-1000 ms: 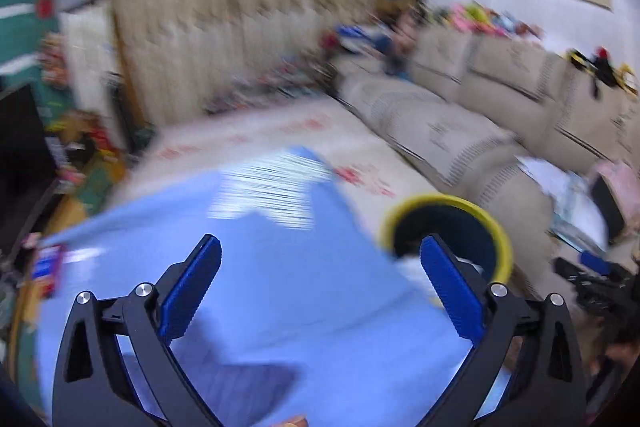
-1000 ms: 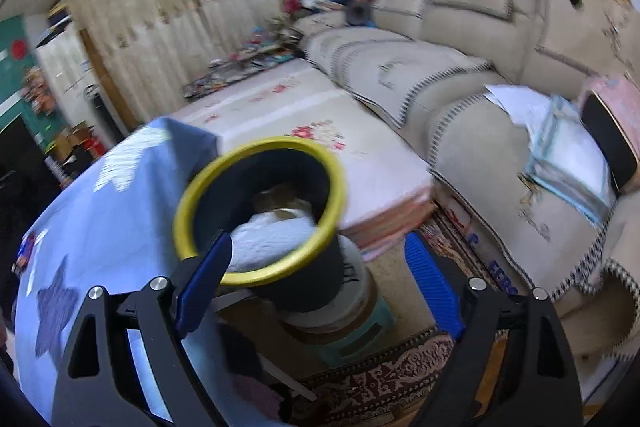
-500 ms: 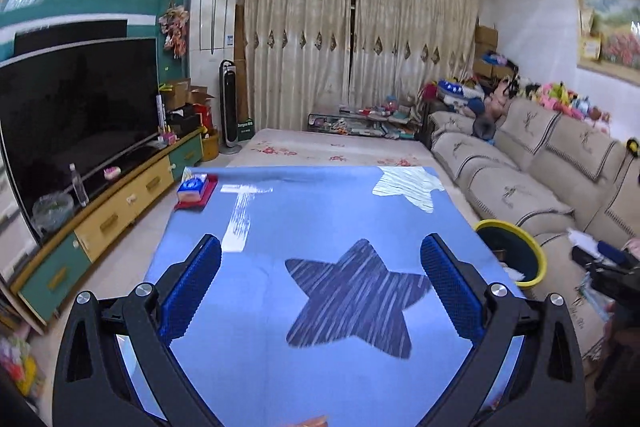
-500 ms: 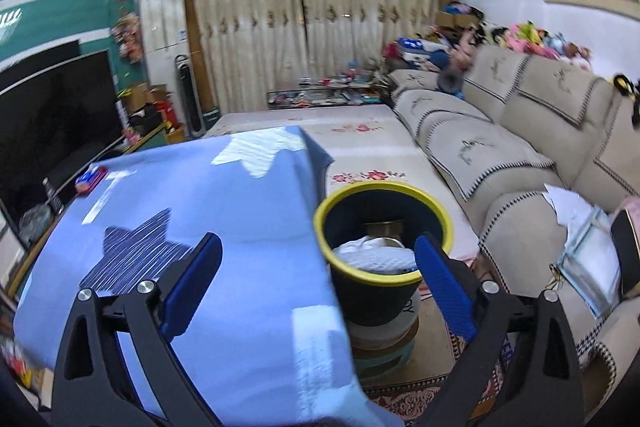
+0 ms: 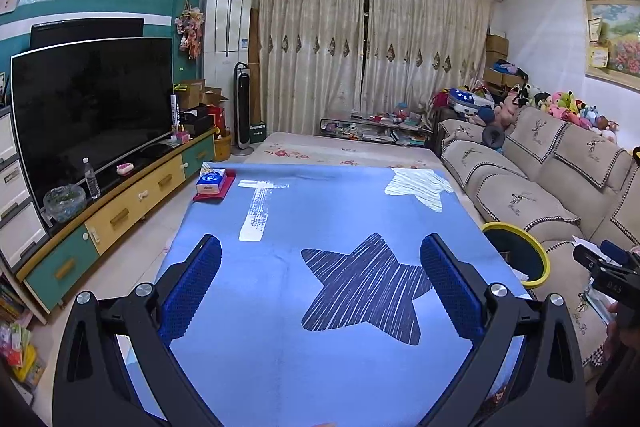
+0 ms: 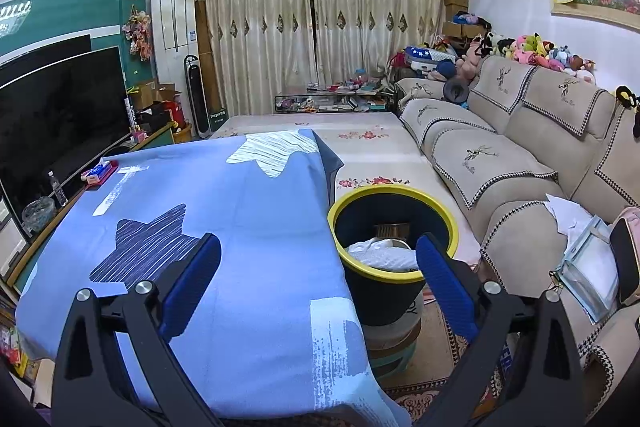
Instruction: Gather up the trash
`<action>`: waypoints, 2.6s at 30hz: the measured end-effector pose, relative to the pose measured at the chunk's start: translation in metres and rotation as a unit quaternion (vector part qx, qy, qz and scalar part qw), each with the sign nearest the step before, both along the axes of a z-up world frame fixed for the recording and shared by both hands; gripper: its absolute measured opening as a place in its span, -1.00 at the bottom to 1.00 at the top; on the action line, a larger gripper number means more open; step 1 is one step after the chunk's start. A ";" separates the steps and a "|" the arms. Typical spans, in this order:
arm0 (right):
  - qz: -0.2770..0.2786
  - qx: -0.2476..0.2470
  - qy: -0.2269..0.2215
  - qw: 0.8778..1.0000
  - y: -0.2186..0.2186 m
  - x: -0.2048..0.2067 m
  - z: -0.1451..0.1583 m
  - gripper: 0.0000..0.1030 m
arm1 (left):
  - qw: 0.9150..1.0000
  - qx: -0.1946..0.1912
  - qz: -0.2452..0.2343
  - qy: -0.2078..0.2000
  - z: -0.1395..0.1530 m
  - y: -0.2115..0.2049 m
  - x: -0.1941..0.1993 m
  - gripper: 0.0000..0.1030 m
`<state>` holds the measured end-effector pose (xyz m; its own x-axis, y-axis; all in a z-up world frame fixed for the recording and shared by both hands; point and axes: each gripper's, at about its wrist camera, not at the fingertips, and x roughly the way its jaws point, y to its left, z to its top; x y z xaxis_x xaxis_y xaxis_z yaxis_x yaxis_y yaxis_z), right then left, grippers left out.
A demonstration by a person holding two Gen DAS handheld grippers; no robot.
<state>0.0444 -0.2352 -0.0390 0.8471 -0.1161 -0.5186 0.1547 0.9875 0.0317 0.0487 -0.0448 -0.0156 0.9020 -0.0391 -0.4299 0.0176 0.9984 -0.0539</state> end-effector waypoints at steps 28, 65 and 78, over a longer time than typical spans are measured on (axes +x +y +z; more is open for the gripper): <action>0.002 0.009 0.011 1.000 -0.003 0.007 -0.010 0.81 | 1.000 0.004 -0.008 0.014 -0.008 -0.015 0.019 0.91; 0.002 0.013 0.017 1.000 -0.005 0.009 -0.017 0.81 | 1.000 0.005 -0.017 0.023 -0.016 -0.020 0.027 0.91; 0.003 0.014 0.022 1.000 -0.002 0.012 -0.024 0.81 | 0.999 -0.006 -0.026 0.030 -0.016 -0.019 0.031 0.91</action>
<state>0.0563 -0.2375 -0.0629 0.8245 -0.0967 -0.5576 0.1511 0.9871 0.0523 0.0794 -0.0634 -0.0317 0.8711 -0.0909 -0.4826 0.0659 0.9955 -0.0686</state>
